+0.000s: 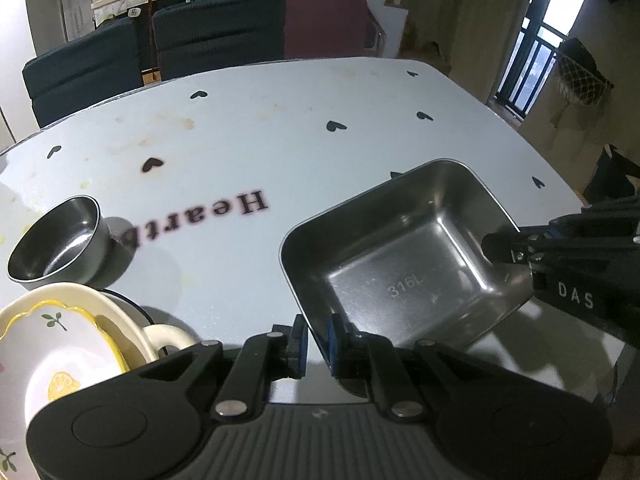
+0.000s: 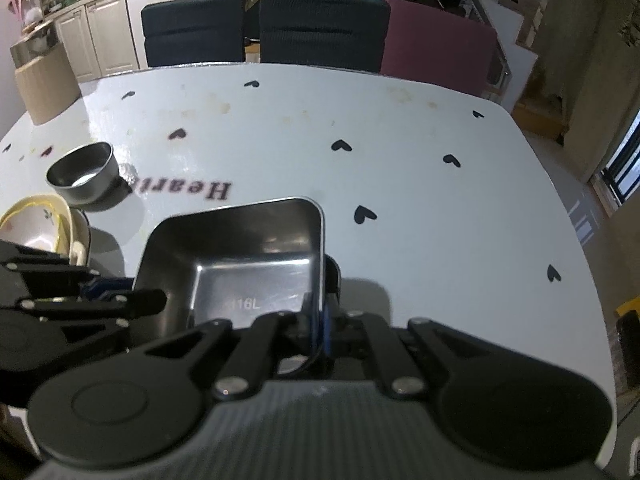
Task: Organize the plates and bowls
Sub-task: 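Lower the square steel bowl onto the table with both grippers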
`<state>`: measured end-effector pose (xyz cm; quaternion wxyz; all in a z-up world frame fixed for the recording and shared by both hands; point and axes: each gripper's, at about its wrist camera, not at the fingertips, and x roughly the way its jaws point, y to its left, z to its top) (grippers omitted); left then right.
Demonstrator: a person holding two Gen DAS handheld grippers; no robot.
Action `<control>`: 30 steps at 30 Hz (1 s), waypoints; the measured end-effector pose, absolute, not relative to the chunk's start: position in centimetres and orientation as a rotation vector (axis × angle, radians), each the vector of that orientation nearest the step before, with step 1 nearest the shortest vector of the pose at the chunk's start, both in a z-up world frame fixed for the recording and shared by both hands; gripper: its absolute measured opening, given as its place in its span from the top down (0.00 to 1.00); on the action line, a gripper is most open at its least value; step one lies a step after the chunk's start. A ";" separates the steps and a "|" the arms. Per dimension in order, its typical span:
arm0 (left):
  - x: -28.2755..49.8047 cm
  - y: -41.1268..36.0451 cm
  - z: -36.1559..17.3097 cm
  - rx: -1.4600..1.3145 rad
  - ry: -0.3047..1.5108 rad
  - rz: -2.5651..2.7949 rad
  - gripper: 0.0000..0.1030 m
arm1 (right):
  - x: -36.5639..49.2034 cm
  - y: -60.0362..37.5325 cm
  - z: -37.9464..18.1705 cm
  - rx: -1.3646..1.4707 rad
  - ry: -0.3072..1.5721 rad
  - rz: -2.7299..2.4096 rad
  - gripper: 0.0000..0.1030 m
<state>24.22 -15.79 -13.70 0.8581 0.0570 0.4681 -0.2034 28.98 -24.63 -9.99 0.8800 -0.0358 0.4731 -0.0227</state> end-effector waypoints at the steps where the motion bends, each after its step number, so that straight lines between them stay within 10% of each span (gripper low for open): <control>1: 24.3 -15.9 -13.8 0.125 0.985 -0.427 0.89 | 29.0 -24.6 -10.0 -0.081 0.990 -0.048 0.96; 30: 24.6 -16.4 -14.8 0.190 1.002 -0.432 0.86 | 30.9 -26.8 -14.3 -0.016 1.157 -0.030 0.78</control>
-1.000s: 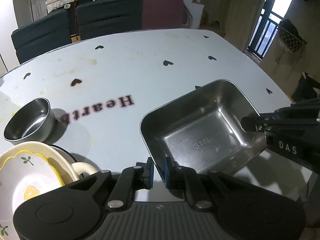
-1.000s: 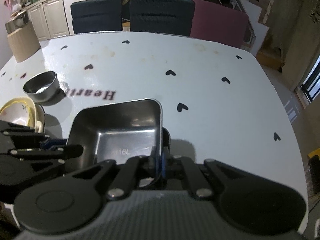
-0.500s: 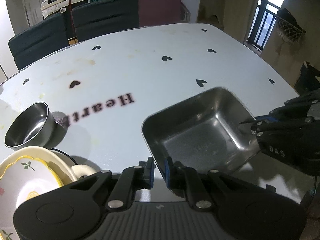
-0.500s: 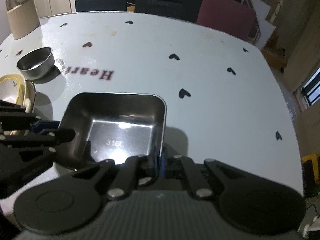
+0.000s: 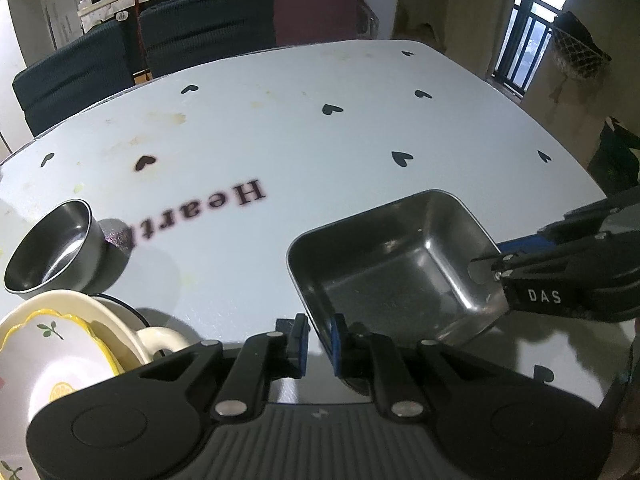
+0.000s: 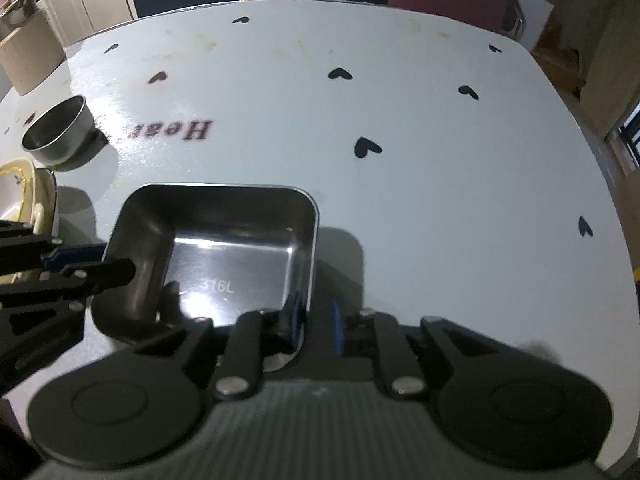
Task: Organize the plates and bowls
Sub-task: 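Lower the square steel bowl onto the table with both grippers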
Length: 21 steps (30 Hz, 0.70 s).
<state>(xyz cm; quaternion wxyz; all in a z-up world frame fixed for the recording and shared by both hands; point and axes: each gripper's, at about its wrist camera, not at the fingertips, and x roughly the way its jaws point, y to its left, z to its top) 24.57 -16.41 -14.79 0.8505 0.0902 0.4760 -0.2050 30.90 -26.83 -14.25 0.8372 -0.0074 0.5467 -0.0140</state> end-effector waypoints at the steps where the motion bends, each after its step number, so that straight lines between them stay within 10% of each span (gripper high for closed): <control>1: 24.6 -16.4 -14.8 0.188 1.002 -0.430 0.86 | 30.9 -27.0 -14.3 -0.015 1.157 -0.035 0.72; 21: 25.8 -17.1 -14.8 0.138 1.025 -0.445 0.84 | 31.1 -30.2 -15.0 0.122 1.136 -0.095 0.57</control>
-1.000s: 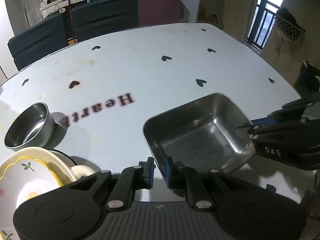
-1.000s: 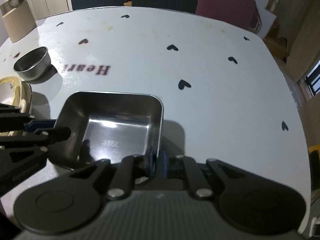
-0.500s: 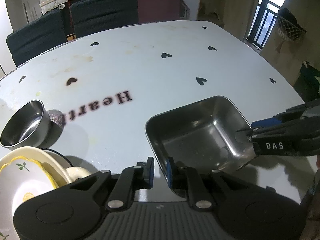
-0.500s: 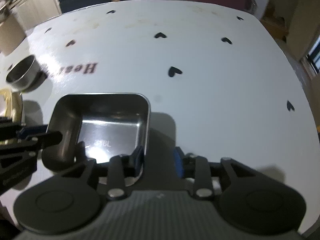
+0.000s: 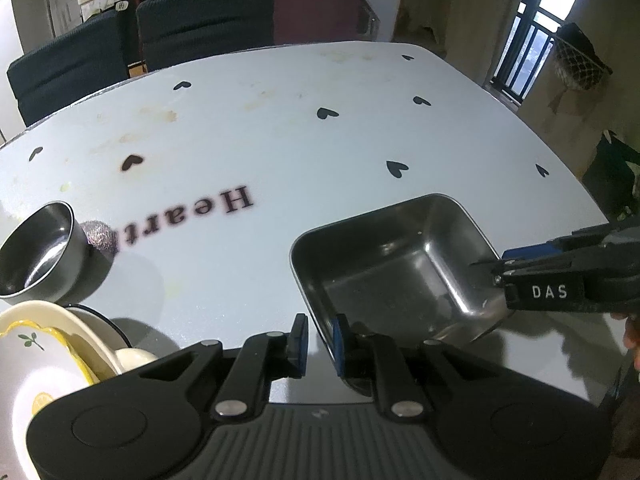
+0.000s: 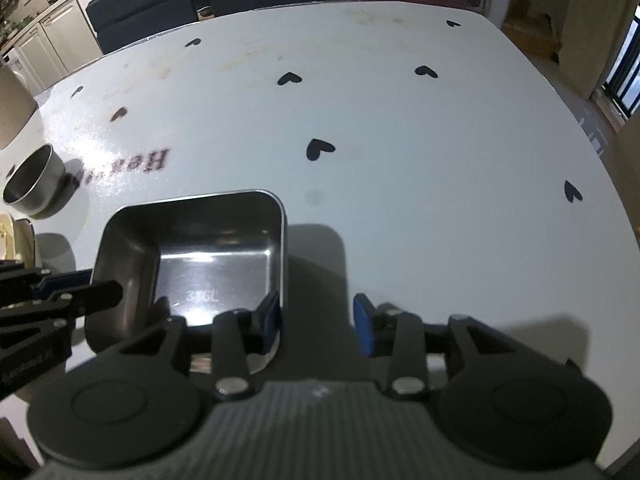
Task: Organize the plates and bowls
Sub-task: 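Lower the square steel bowl onto the table with both grippers, then open both grippers and lift them off the square bowl rims, then close both grippers on opposite rims of the small round steel bowl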
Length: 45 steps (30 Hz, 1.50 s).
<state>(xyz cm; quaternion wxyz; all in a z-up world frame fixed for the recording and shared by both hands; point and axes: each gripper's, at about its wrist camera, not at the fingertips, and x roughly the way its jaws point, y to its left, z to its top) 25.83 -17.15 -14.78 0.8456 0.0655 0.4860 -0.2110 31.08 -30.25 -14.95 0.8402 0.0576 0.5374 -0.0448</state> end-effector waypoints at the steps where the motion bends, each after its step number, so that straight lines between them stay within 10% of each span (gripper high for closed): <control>1: 25.8 -17.1 -14.6 0.133 1.027 -0.439 0.84 | 31.1 -30.2 -14.9 0.115 1.137 -0.095 0.58; 11: 25.1 -15.6 -11.2 0.007 0.987 -0.476 0.54 | 29.1 -30.5 -11.6 0.201 1.035 -0.084 0.49; 15: 24.0 -14.0 -8.2 -0.015 0.867 -0.475 0.12 | 27.0 -30.5 -8.3 0.213 0.863 -0.160 0.24; 20: 24.2 -10.8 -6.2 -0.035 0.778 -0.409 0.00 | 27.0 -30.2 -6.1 0.263 0.753 -0.200 0.05; 39: 31.3 5.4 -7.8 -0.187 0.826 -0.041 0.00 | 38.2 -16.8 -8.7 0.220 0.798 0.090 0.01; 45: 33.3 9.0 -10.5 -0.359 0.932 -0.026 0.24 | 40.3 -14.4 -9.9 0.312 0.879 0.140 0.32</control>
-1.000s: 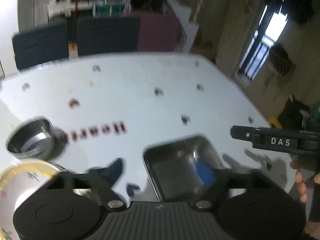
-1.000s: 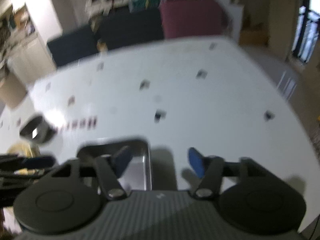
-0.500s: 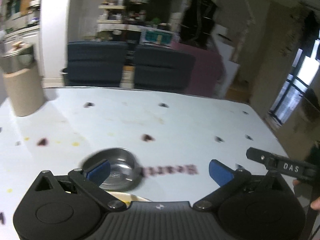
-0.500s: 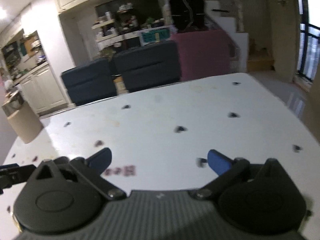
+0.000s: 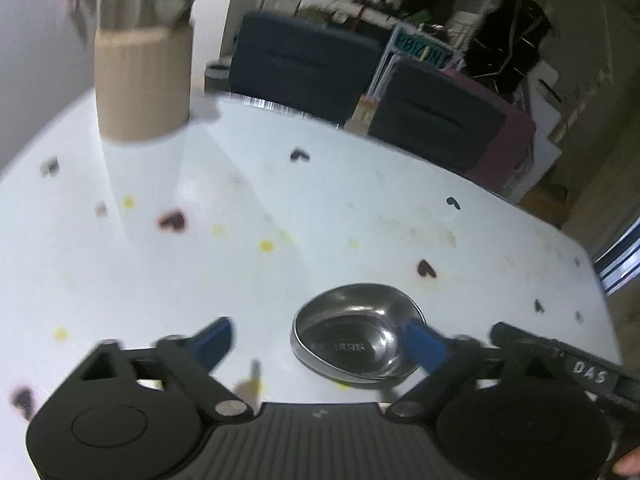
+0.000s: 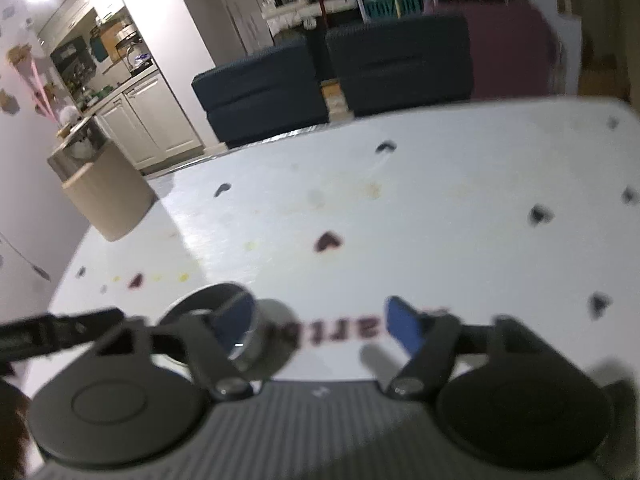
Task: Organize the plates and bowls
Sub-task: 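Close both grippers on opposite rims of the small round steel bowl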
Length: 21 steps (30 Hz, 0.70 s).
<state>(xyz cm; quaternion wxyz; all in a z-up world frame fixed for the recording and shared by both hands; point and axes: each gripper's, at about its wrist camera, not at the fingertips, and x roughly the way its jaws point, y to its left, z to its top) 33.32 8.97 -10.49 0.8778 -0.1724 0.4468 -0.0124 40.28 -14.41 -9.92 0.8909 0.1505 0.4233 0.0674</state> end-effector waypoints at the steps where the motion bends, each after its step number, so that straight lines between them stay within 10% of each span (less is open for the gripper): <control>1: 33.6 9.4 -10.9 -0.393 0.949 -0.027 0.28 | 41.1 -13.6 -10.4 0.341 0.895 0.144 0.37; 10: 35.3 10.1 -13.6 -0.465 1.006 -0.037 0.55 | 43.9 -10.4 -12.6 0.407 0.971 0.218 0.69; 21: 36.4 10.5 -15.3 -0.480 1.045 -0.012 0.88 | 45.0 -9.1 -14.5 0.359 1.013 0.237 0.76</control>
